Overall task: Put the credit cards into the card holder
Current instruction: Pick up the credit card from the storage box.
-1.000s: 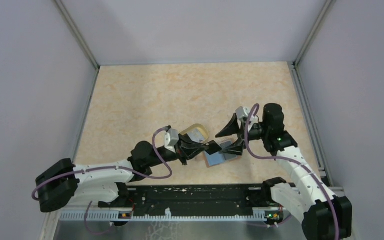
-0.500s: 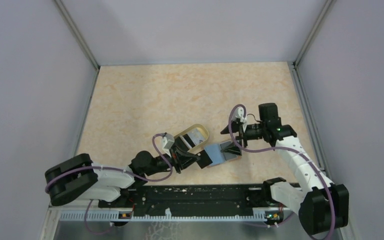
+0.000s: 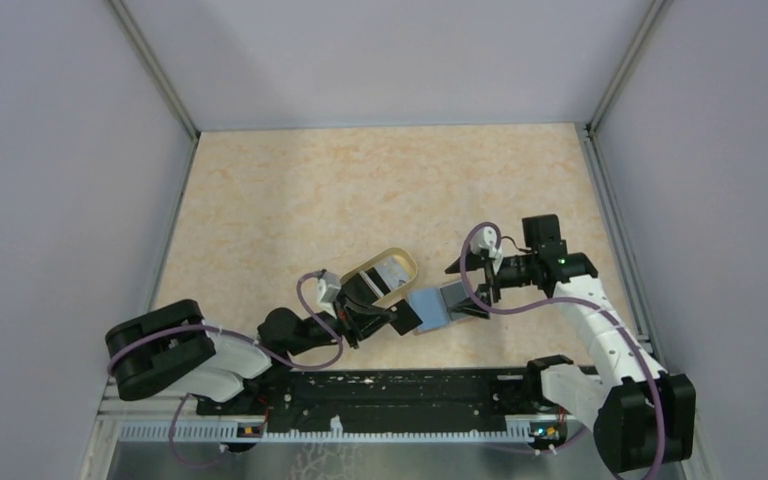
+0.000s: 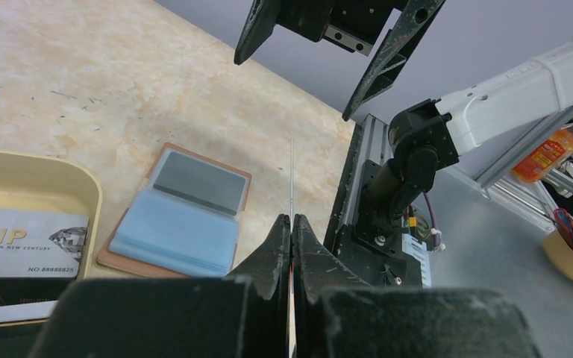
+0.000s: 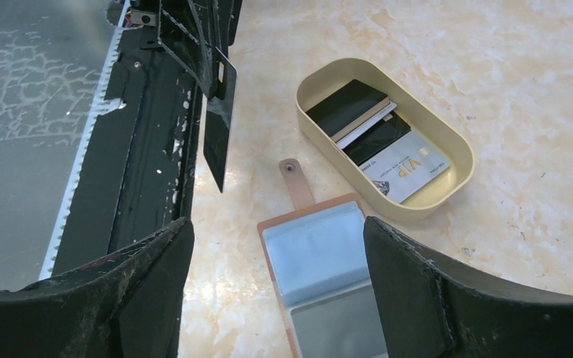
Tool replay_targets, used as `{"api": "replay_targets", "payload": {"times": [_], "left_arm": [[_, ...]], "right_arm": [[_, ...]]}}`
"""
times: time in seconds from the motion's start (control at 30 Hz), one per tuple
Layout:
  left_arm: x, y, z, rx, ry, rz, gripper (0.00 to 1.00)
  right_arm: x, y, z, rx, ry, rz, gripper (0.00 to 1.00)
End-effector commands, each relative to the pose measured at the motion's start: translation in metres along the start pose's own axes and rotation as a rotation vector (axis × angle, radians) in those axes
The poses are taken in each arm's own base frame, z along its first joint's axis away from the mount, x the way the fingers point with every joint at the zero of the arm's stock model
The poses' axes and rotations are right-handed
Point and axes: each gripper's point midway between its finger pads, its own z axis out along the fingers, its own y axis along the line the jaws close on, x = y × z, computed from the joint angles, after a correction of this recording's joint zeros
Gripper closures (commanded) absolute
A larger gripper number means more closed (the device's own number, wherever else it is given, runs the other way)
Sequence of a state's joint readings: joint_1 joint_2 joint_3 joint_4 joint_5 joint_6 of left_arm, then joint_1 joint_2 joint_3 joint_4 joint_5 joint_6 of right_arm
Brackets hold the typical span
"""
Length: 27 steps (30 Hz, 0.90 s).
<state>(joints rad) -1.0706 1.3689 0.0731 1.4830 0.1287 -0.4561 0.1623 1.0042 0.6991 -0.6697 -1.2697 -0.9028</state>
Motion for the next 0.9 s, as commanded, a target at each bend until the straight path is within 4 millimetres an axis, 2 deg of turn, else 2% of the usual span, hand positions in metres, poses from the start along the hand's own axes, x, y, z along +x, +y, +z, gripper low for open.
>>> {"api": "replay_targets", "payload": {"times": [0.0, 0.1, 0.2, 0.37, 0.47, 0.63, 0.87], "left_arm": [[-0.029, -0.013, 0.0, 0.044, -0.112, 0.009, 1.0], [-0.03, -0.026, 0.01, 0.108, -0.082, -0.004, 1.0], [-0.027, -0.033, 0.011, 0.144, -0.056, -0.033, 1.0], [-0.032, -0.03, 0.002, 0.117, -0.094, -0.053, 1.0], [-0.037, -0.034, -0.002, 0.133, -0.116, -0.083, 1.0], [-0.045, -0.027, -0.002, 0.086, -0.156, -0.112, 1.0], [-0.063, -0.031, -0.003, 0.1, -0.227, -0.064, 1.0]], "right_arm": [[-0.004, -0.002, 0.0, -0.013, -0.028, -0.037, 0.17], [0.002, -0.005, 0.0, -0.016, 0.002, -0.028, 0.17], [0.004, -0.005, 0.0, -0.031, 0.027, -0.035, 0.17], [0.004, 0.008, 0.009, -0.091, 0.09, -0.07, 0.17], [-0.003, 0.013, 0.009, -0.089, 0.071, -0.079, 0.17], [-0.015, 0.018, 0.009, -0.098, 0.032, -0.053, 0.18], [-0.011, 0.021, 0.018, -0.135, 0.052, 0.023, 0.19]]}}
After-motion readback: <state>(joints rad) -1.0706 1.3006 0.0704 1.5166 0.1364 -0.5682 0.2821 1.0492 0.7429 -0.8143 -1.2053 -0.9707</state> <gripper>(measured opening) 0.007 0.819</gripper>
